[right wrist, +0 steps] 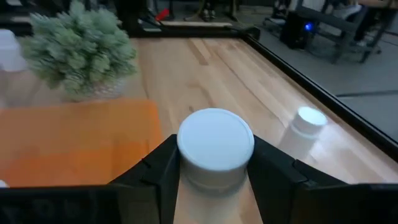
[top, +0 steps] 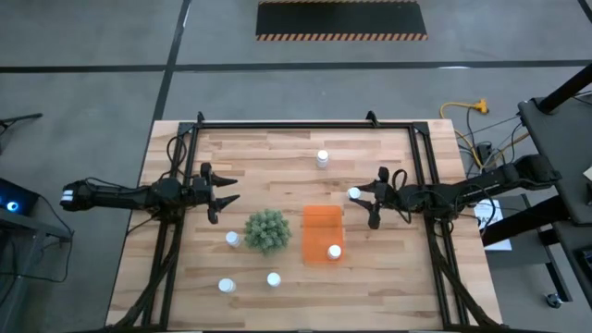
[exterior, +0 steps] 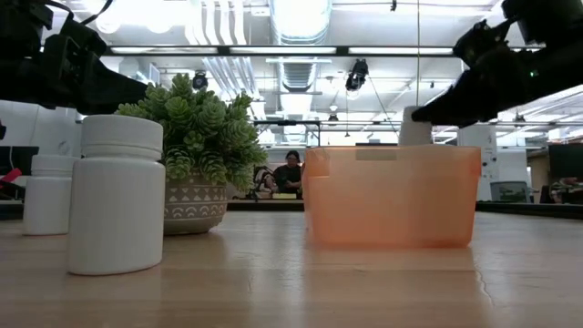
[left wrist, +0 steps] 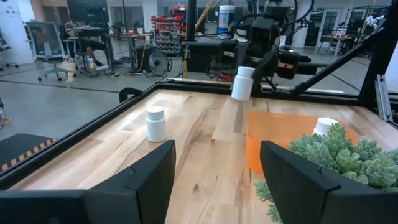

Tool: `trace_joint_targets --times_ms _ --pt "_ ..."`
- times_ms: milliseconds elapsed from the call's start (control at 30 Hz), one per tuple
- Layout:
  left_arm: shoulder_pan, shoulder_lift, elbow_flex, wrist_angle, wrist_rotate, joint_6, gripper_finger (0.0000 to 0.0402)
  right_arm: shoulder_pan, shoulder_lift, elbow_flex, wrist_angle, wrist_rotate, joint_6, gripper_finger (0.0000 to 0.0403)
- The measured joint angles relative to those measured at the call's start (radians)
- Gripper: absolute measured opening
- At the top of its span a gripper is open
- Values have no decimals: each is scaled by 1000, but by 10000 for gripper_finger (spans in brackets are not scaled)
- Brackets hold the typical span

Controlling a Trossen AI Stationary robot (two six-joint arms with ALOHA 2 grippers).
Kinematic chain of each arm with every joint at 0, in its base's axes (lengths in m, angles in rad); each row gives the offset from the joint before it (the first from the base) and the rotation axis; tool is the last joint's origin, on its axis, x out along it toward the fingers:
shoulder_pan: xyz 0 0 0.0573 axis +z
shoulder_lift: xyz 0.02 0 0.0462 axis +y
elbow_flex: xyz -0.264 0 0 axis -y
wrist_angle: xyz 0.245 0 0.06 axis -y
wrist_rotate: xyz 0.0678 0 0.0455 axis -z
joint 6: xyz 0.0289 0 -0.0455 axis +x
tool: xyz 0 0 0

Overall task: Pick and place pill bottles into a basket
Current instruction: Put the white medicine bottle into the orange bin

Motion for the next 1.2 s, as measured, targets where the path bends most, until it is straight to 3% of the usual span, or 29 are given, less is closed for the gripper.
trace_joint_targets --times_ms 100,433,700,933,1200 --pt "0 0 0 0 0 0 218 0 0 0 55 -50 -14 145" --pt "0 0 0 0 0 0 218 0 7 0 134 -359 -38 145" --pt "0 0 0 0 0 0 218 0 106 26 137 -393 -16 144" --pt "0 0 0 0 0 0 218 2 262 135 140 -485 -57 144" --pt "0 0 0 0 0 0 218 10 441 216 154 -496 -80 144"
